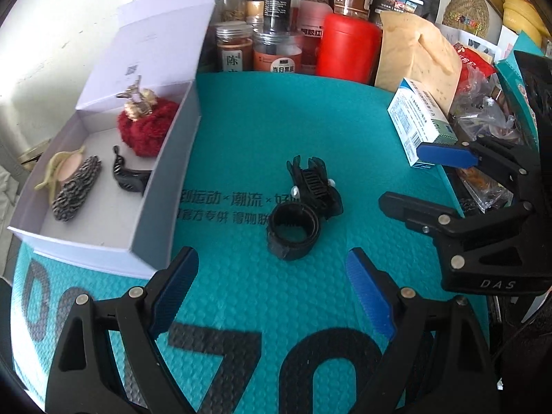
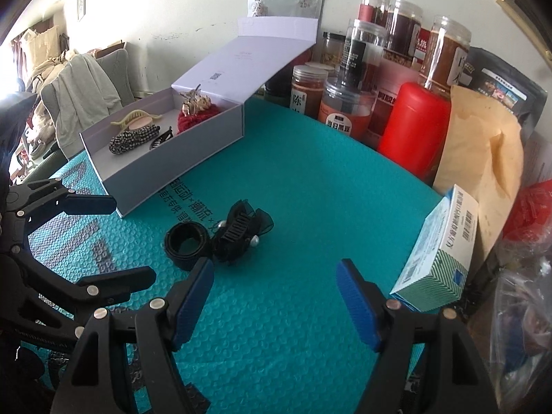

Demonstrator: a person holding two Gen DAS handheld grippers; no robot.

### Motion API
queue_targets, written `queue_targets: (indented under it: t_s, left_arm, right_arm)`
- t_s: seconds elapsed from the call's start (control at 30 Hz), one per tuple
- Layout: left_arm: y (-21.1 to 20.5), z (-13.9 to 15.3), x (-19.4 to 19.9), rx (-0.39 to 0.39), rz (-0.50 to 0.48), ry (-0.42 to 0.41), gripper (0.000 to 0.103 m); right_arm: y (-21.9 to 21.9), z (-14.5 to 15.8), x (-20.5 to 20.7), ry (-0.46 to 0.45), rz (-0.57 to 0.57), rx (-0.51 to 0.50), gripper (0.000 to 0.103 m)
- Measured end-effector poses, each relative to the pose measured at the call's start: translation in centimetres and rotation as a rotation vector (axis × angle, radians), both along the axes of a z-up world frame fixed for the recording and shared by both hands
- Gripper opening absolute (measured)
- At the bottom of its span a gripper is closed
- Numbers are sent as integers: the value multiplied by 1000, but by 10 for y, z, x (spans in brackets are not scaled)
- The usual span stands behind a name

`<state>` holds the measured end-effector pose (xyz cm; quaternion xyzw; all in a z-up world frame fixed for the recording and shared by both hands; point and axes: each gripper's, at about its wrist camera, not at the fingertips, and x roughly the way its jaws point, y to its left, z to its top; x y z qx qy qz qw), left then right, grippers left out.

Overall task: Organize objects
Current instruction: 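Grasp the black elastic hair tie with the left tool while the right tool grasps the black pearl bow clip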

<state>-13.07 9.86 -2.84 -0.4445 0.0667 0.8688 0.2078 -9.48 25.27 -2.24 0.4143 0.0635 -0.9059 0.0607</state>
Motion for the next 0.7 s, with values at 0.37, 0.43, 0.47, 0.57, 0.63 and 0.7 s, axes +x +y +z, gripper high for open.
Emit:
queue_targets:
  t_s: [0.37, 0.43, 0.47, 0.57, 0.63, 0.7]
  left_arm:
    - [21, -21, -24, -2, -27, 11, 82]
    - [22, -26, -28, -8, -33, 4, 76]
    - [22, -29, -30, -9, -35, 0, 67]
    - [21, -36, -32, 17, -47, -25, 42]
    - [20, -40, -34, 24, -43, -30, 41]
    - [18, -40, -32, 29, -45, -22, 40]
  right_arm:
    - [17, -20, -27, -59, -14, -41, 74]
    - [19, -22, -30, -67, -10, -55, 74]
    - [19, -22, -31, -71, -6, -63, 74]
    - [18, -24, -37, -76, -1, -67, 74]
    - [16, -25, -40, -79, 3, -75, 74]
    - [13, -26, -44, -89, 7, -88, 74]
